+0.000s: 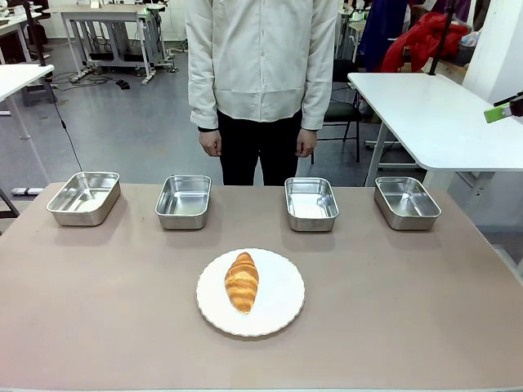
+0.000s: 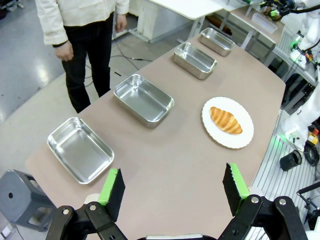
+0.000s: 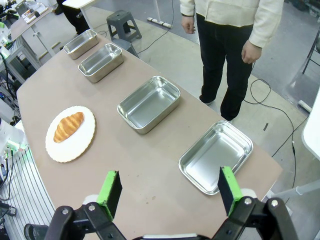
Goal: Place the bread in the container.
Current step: Place the Butter Roll into the Airtight Container indicated by the human.
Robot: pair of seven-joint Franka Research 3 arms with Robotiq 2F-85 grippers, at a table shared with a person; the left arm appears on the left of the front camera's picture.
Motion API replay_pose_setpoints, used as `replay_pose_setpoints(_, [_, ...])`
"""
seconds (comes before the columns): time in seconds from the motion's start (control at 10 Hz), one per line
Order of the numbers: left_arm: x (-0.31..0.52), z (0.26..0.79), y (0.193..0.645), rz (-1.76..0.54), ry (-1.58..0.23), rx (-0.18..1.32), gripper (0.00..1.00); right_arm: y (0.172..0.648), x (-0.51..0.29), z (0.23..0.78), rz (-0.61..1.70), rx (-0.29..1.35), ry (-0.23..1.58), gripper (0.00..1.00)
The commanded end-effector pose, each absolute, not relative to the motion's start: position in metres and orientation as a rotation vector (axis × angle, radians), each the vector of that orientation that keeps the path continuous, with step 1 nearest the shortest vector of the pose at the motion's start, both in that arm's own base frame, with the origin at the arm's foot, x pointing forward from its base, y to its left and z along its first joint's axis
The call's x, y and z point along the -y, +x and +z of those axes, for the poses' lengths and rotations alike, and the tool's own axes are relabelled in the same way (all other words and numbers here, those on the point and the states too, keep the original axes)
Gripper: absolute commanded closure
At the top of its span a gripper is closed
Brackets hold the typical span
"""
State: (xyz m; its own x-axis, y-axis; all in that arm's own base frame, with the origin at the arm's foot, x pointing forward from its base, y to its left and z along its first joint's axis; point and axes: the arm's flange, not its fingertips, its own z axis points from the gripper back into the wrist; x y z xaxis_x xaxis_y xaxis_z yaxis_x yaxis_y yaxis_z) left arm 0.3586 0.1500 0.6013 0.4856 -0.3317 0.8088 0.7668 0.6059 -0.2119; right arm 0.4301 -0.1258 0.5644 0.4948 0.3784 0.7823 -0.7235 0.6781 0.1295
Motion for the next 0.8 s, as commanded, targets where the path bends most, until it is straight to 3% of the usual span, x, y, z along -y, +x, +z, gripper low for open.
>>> replay_pose_setpoints(0.0, [-0.1491,0.6031,0.3568,-0.736,-0.619,0.820,0.00,0.4312,0.1252,0.5645,0.705,0.819,0.492,0.00])
replay_pose_setpoints(0.7, [-0.1491,0.6031,0.3568,-0.736,-0.619,0.820,0.00,0.4312,0.1252,0.5645,0.705,0.819,0.492,0.00])
